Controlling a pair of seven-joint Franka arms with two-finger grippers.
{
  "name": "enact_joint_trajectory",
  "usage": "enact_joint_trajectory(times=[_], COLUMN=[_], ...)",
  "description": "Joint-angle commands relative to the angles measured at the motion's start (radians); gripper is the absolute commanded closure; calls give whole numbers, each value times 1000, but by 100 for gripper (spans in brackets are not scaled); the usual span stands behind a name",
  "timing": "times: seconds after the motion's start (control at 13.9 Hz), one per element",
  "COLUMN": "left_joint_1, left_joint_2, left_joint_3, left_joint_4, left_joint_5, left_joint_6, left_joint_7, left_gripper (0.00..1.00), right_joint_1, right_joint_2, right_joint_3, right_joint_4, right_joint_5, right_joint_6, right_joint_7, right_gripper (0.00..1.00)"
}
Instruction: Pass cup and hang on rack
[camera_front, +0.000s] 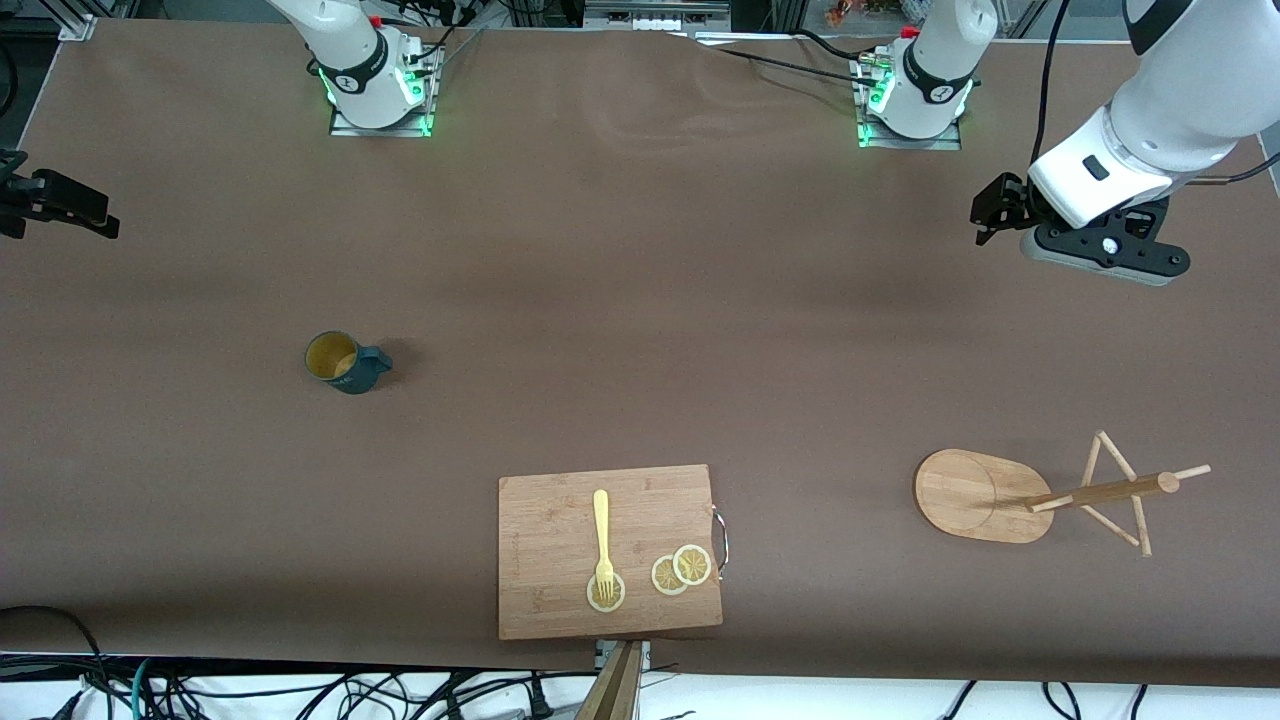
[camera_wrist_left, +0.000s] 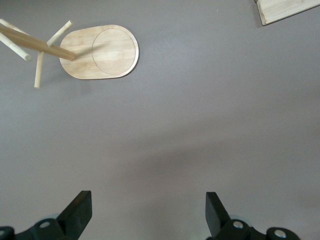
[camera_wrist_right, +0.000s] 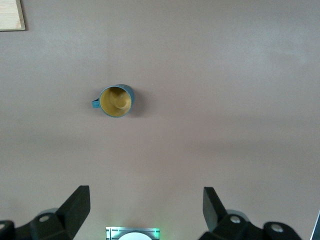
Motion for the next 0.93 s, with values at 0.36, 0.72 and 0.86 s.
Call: enact_joint_trajectory(times=[0.36, 0.72, 0.86], left_joint_1=[-6, 2, 2], left_joint_2=[26, 28, 28], left_joint_3=[-6, 1, 1], left_joint_4=[47, 48, 48], left_joint_5=[34, 34, 34], left_joint_6=[-28, -25, -27], left_joint_7=[-11, -9, -9], left_gripper=[0, 0, 0], right_joint_1=[-15, -20, -21], right_joint_2=[-4, -4, -4], right_joint_3=[24, 20, 17], right_joint_4=[2, 2, 2], right_joint_5=[-13, -13, -15], right_joint_6=[-5, -6, -5], right_joint_7=[16, 16, 16], right_gripper=[0, 0, 0])
